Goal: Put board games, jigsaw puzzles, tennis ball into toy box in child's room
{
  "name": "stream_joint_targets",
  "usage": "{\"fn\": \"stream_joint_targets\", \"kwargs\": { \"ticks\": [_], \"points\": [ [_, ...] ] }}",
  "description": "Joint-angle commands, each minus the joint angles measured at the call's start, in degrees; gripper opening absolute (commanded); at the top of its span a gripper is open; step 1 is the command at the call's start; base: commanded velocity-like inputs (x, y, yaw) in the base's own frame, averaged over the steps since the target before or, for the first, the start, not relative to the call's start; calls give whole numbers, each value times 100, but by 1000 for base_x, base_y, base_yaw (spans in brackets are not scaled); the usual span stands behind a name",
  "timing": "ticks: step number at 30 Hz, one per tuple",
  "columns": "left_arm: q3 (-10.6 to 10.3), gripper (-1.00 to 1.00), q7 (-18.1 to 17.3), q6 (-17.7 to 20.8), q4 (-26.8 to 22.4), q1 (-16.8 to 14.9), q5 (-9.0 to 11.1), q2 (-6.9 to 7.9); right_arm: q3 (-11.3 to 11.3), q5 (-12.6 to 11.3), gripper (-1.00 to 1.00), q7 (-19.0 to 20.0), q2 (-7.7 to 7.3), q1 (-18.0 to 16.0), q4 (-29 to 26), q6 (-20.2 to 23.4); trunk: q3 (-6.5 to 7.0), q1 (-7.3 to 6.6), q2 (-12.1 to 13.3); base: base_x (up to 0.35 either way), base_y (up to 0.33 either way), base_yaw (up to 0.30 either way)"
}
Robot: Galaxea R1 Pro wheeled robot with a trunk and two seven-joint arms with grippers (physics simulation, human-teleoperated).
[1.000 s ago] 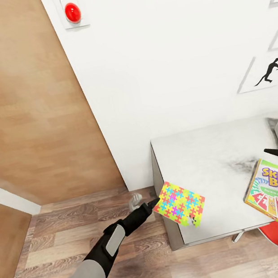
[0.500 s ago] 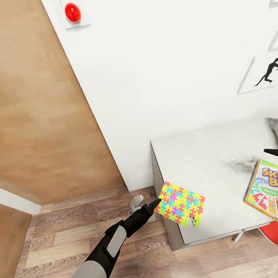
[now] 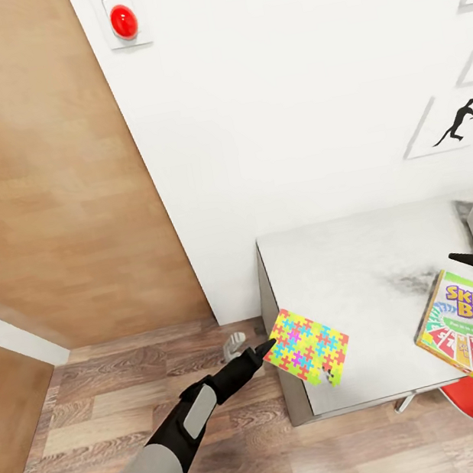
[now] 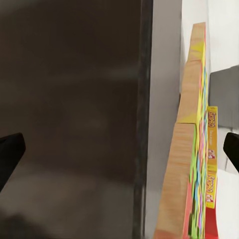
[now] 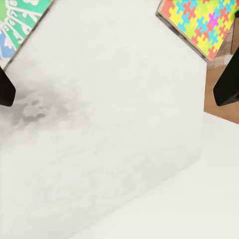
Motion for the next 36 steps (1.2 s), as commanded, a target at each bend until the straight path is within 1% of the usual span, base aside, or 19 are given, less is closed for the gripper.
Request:
{"fn": "stream_joint_targets", "kwargs": {
  "ticks": [1,5,17,36],
  "points": [
    [-12,100,-3,47,0,-3,60,0,-7,54,100,60,0,-6,0,25,-8,3,-10,0,0,-28],
    [-13,100,-3,47,0,-2,60,-2,-7,54,100,60,1,-6,-1,25,-8,3,-10,0,0,-65],
    [-16,100,-3,47,0,0,60,-13,-7,55,100,60,1,-6,1,25,-8,3,-10,0,0,-141],
    [-16,100,0,55,0,0,60,-15,-5,54,100,60,12,-6,1,25,-8,3,-10,0,0,-19]
  ]
}}
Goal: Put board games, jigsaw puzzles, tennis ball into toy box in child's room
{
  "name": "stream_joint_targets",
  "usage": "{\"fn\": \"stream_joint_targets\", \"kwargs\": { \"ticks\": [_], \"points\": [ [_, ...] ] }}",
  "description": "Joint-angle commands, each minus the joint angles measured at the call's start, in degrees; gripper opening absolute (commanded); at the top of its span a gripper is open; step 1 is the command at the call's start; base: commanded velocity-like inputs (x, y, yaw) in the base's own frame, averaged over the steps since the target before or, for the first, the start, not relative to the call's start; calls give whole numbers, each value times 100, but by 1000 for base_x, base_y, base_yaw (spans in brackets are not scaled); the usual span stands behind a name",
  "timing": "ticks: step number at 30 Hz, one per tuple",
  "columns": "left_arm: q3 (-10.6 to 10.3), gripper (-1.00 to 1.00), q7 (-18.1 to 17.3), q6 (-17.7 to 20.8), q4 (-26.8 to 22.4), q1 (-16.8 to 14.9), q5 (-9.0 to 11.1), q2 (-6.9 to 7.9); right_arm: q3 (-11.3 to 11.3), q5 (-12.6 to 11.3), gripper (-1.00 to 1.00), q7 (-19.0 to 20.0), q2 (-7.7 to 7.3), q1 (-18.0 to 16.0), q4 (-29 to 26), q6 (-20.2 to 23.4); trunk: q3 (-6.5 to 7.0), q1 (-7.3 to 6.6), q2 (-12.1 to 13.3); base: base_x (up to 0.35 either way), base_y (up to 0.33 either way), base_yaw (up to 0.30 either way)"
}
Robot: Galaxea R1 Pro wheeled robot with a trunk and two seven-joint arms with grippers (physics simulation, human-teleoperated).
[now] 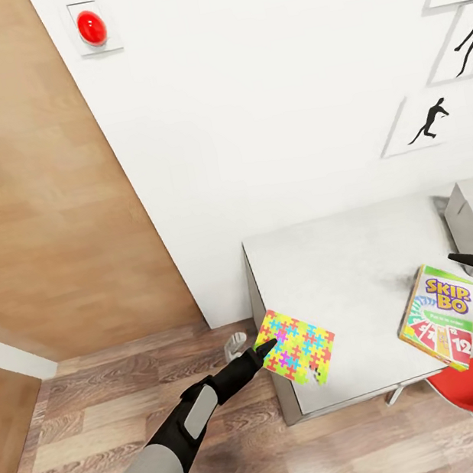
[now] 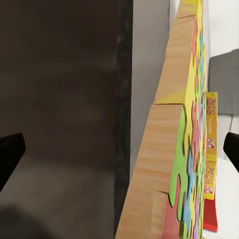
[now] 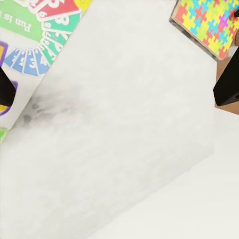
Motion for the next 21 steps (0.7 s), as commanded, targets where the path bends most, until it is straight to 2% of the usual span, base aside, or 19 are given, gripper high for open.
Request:
{"fn": "stream_joint_targets", "kwargs": {
  "ticks": [1,21],
  "points": [
    [-13,-100,-1,48,0,-4,60,2,-6,54,100,60,-1,-6,0,25,-8,3,-10,0,0,0],
    [-11,-100,-61,62,-7,-4,74,9,-7,54,100,60,0,-6,0,25,-8,3,-10,0,0,0]
  ]
}}
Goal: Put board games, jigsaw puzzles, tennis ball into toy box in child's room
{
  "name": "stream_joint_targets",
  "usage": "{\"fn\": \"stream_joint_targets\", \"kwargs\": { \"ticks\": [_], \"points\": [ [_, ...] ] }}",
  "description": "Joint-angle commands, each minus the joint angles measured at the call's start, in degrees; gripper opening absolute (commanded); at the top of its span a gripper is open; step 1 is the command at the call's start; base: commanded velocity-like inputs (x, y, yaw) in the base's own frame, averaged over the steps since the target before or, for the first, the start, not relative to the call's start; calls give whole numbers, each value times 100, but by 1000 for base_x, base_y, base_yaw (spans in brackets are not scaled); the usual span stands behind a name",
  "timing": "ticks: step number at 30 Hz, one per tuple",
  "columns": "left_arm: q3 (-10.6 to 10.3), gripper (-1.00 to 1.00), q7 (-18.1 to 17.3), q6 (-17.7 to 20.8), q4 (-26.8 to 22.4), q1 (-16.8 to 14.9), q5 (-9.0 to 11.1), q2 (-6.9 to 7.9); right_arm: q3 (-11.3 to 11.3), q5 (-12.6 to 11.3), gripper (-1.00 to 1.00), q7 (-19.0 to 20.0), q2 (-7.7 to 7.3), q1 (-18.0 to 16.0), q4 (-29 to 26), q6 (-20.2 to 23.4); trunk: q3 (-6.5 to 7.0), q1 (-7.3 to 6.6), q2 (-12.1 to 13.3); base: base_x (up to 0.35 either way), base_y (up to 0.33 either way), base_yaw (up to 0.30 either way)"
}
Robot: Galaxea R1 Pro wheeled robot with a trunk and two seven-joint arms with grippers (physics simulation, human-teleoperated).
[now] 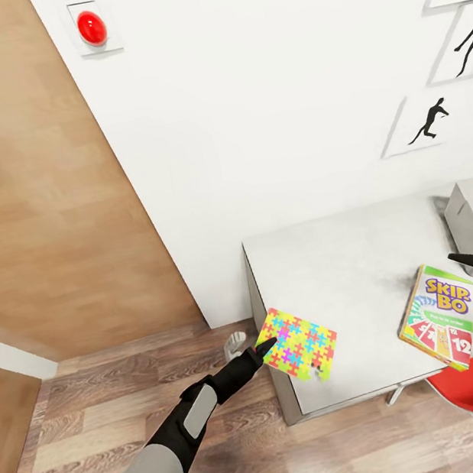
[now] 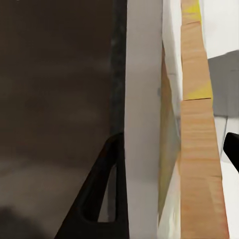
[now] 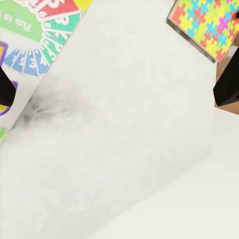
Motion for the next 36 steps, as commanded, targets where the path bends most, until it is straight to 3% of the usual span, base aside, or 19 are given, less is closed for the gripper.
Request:
{"fn": "stream_joint_targets", "kwargs": {
  "ticks": [1,9,18,25,36],
  "points": [
    [-24,-100,-3,34,3,-3,14,3,-6,53,100,60,-1,-6,0,25,-9,3,-9,0,0,0],
    [-21,-100,-82,42,-64,-3,23,11,0,53,100,60,-1,-6,0,25,-9,3,-9,0,0,0],
    [-25,-100,-483,187,-201,5,25,13,7,48,100,69,-8,-5,0,25,-9,3,-9,0,0,0],
    [-21,-100,-650,378,-812,246,11,53,7,46,100,82,-10,0,0,25,-9,3,-9,0,0,0],
    [1,-100,-619,770,-1709,555,25,94,17,42,100,86,-1,2,0,25,-9,3,-9,0,0,0]
  ]
}}
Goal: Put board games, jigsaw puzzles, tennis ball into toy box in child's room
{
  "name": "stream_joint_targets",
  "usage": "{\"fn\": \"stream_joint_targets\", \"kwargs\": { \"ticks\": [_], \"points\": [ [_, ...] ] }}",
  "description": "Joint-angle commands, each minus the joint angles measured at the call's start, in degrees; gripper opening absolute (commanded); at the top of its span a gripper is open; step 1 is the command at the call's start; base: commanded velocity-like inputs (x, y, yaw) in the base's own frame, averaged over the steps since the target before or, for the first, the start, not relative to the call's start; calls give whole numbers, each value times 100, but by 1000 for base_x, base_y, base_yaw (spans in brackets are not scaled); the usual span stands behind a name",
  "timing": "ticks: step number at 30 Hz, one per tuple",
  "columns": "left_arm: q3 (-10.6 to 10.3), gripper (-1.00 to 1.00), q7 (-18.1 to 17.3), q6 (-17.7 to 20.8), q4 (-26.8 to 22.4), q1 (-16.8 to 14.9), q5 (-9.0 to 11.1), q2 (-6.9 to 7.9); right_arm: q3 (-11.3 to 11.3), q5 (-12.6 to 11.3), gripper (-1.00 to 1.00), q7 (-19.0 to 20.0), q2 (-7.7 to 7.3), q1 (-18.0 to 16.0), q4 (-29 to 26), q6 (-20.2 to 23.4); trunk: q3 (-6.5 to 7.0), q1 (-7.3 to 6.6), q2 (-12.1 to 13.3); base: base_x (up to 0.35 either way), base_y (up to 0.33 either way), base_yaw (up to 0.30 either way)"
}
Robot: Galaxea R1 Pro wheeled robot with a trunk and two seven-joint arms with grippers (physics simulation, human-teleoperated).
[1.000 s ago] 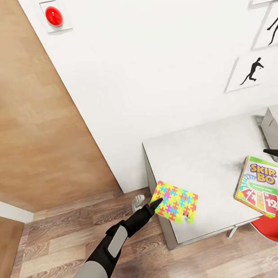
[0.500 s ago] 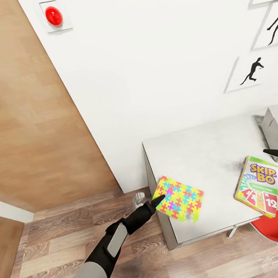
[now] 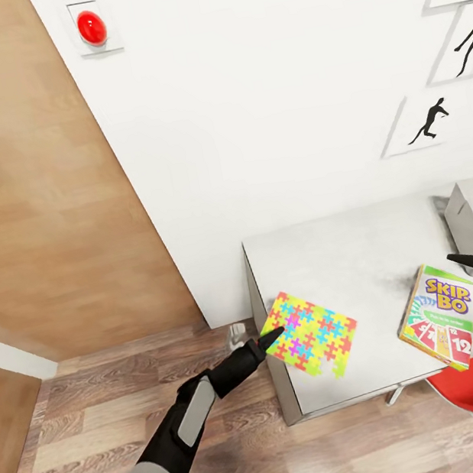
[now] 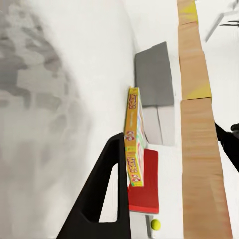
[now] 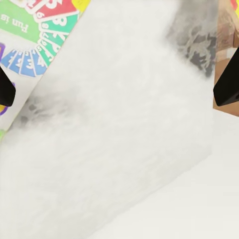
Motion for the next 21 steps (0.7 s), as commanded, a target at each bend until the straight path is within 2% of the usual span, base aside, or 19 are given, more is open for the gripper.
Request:
{"fn": "stream_joint_targets", "kwargs": {
  "ticks": [1,8,11,12,15,17,20,21],
  "points": [
    [2,-100,6,128,-66,12,57,3,-8,52,100,60,-1,-6,0,25,-8,3,-9,0,0,0],
    [28,-100,83,385,-290,-25,49,-7,-9,45,100,66,-6,-6,-3,25,-8,3,-9,0,0,0],
    [84,-100,348,470,-313,-299,85,-8,-29,44,100,144,-32,-3,-1,25,-8,3,-9,0,0,0],
    [84,-100,348,470,-313,-299,85,-8,-29,44,100,144,-32,-3,-1,25,-8,3,-9,0,0,0],
    [181,-100,698,639,-346,-574,264,0,-70,51,100,466,-60,2,-1,25,-8,3,-9,0,0,0],
    [202,-100,791,710,-368,-603,343,-2,-89,54,100,618,-66,9,0,25,-8,3,-9,0,0,0],
    [242,-100,1015,897,-434,-644,546,-8,-180,61,100,1128,-82,90,0,25,-8,3,-9,0,0,0],
    [242,-100,1015,897,-434,-644,546,-8,-180,61,100,1128,-82,90,0,25,-8,3,-9,0,0,0]
  ]
}}
